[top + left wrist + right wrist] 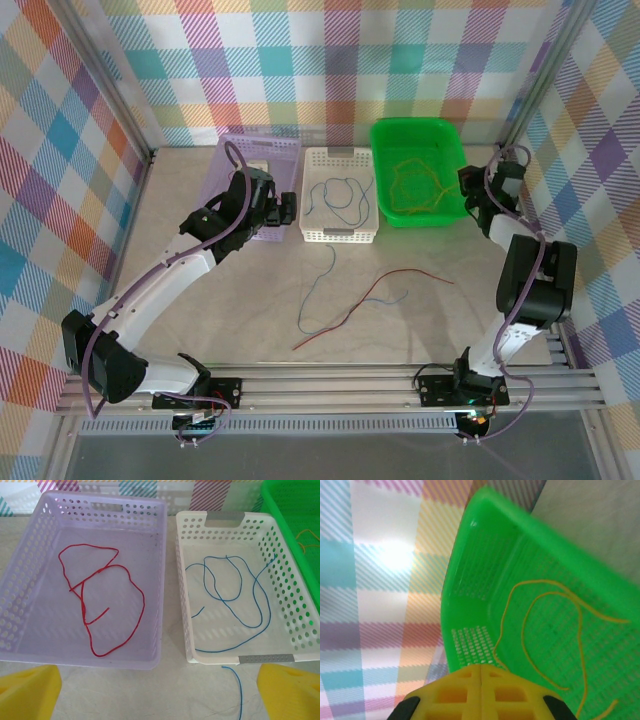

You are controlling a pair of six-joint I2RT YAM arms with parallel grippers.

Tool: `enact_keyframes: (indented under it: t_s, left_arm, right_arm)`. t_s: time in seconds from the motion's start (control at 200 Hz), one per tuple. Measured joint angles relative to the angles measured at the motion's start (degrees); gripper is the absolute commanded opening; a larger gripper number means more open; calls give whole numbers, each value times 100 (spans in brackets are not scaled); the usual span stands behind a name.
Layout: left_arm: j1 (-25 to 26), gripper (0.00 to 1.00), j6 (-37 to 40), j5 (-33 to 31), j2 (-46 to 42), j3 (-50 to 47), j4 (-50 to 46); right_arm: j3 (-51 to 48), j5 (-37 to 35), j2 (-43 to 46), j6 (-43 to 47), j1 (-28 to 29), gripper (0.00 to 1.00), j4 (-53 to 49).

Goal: Untangle the cables

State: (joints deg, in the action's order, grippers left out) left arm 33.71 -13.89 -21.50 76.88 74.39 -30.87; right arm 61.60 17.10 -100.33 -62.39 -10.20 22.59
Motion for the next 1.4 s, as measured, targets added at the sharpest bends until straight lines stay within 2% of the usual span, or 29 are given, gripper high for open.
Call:
enact_keyframes:
  t_s: [0.215, 0.38, 0.645, 0.835, 0.995, 1.16, 1.245, 1.4]
  left_arm:
    - [0, 100, 0, 2, 0, 0, 0]
    - [0, 100, 2, 7, 0, 0, 0]
    - [0, 100, 2, 90, 28, 0, 0]
    - [0, 100, 2, 103, 55, 0, 0]
    - [0, 100, 2, 105, 55, 0, 0]
    - [0, 100, 2, 107, 61, 0, 0]
    - [0, 100, 4, 107, 63, 0, -2]
    - [0, 100, 9, 107, 63, 0, -2]
  right_arm:
    - [1073, 188, -367, 774, 540, 0, -815]
    - [2225, 374, -1200, 1344, 813, 0, -2006]
    - [3200, 398, -1891, 2109, 1080, 0, -3738]
    - [3602, 146, -1921, 2492, 1174, 8, -4404]
    - [3742, -131, -1921, 2747, 1211, 20, -4898]
    - [3952, -409, -1921, 2986, 1241, 24, -5228]
    - [4006, -525, -1921, 3067, 1250, 34, -5311]
    - [4024, -789, -1921, 3233, 1285, 35, -5484]
